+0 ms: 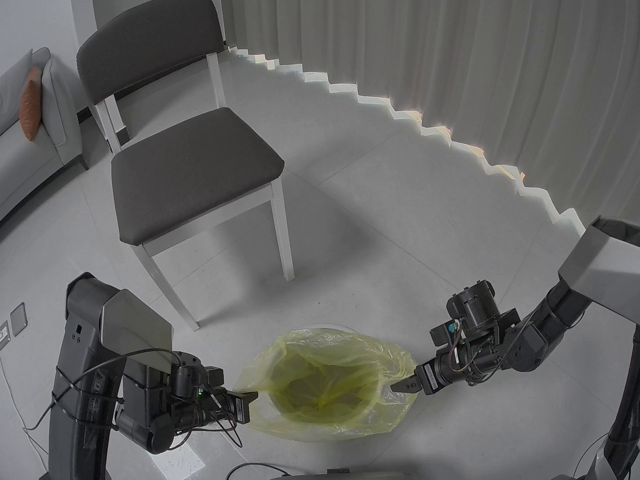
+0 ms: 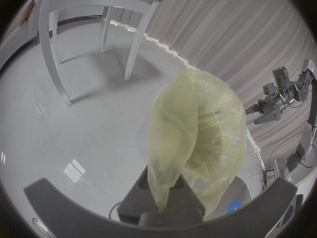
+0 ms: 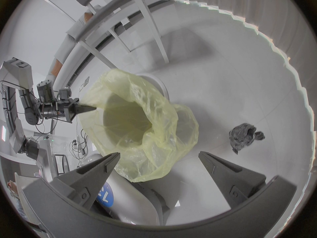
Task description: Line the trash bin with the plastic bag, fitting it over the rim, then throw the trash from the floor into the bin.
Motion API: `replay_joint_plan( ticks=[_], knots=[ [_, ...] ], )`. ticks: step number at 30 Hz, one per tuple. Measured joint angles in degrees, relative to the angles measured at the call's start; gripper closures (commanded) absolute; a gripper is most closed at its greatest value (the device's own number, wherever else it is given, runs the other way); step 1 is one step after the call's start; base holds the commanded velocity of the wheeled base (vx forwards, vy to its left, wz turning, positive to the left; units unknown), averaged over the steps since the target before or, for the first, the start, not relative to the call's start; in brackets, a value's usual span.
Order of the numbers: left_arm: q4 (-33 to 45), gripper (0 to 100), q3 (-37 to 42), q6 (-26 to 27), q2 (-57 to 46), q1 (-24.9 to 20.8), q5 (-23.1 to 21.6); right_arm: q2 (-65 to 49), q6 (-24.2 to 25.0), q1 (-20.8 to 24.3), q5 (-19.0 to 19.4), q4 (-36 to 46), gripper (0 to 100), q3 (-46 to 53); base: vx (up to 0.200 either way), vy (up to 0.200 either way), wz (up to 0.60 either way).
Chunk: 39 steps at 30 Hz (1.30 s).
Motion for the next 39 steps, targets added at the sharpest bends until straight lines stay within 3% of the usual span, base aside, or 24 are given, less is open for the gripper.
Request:
replay_joint_plan(
  ticks=[10,11,18,24,39],
  knots=[
    [0.0,100,-0.3,0.4,0.3,-0.4,0.8,-2.8,-1.3,0.1,0.0,7.7,0,-6.6,0.000,0.000,0.00],
    [0.0,0,-0.3,0.4,0.4,-0.4,0.8,-2.9,-1.4,0.2,0.0,7.9,0,-7.5,0.000,0.000,0.00],
    [0.0,0,-0.3,0.4,0.4,-0.4,0.8,-1.0,-1.9,2.5,0.0,8.0,0,-13.7,0.000,0.000,0.00],
    [0.0,0,-0.3,0.4,0.4,-0.4,0.9,3.7,-5.3,4.2,0.0,8.4,0,-20.3,0.000,0.000,0.00],
    [0.0,0,-0.2,0.2,0.4,-0.3,0.9,13.6,-7.9,5.8,0.0,8.4,0,-31.0,0.000,0.000,0.00]
  ],
)
